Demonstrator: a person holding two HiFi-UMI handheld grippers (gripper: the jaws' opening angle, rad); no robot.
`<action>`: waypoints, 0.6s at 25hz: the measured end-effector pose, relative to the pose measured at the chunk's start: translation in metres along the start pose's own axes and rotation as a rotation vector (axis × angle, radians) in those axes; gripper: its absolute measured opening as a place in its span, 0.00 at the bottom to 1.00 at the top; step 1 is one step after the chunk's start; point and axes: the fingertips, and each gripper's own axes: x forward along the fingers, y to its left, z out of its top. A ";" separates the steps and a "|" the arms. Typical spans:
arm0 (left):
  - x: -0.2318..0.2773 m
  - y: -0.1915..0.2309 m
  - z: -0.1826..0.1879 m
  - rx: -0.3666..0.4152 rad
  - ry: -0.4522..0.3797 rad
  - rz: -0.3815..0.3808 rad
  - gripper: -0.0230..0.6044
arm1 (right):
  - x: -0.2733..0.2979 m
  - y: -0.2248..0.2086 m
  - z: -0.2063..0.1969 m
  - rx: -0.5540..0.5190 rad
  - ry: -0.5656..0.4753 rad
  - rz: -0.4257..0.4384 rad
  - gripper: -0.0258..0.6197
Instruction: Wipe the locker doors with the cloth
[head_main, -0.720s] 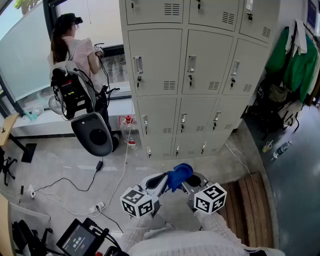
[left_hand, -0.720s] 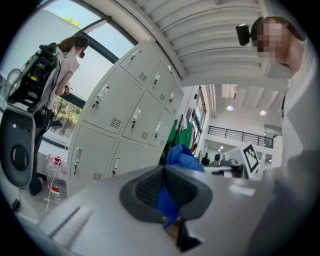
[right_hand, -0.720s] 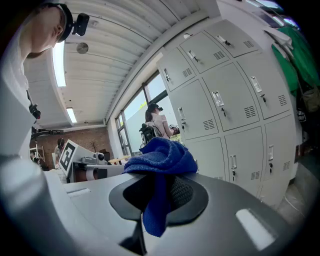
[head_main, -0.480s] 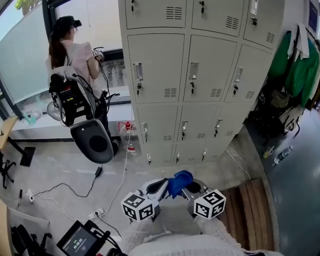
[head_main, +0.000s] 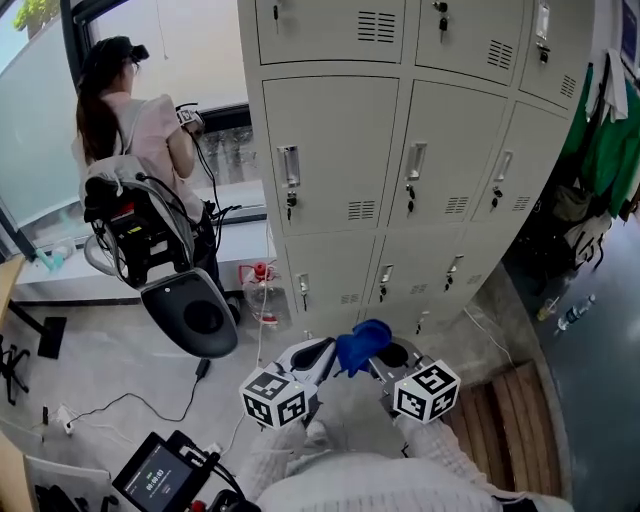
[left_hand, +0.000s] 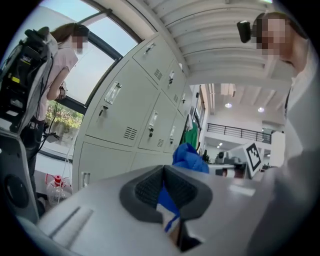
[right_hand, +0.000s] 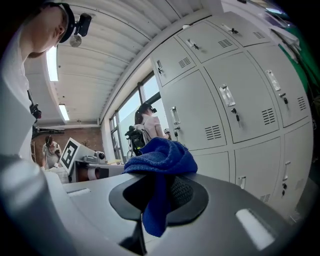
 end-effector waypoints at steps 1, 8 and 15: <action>0.003 0.010 0.005 0.007 0.009 -0.007 0.04 | 0.011 -0.003 0.005 0.002 -0.013 -0.007 0.11; 0.013 0.062 0.025 -0.001 0.022 -0.032 0.04 | 0.063 -0.005 0.013 0.008 -0.001 -0.028 0.11; 0.023 0.089 0.049 -0.005 -0.035 -0.036 0.04 | 0.093 -0.018 0.026 -0.018 0.013 -0.014 0.12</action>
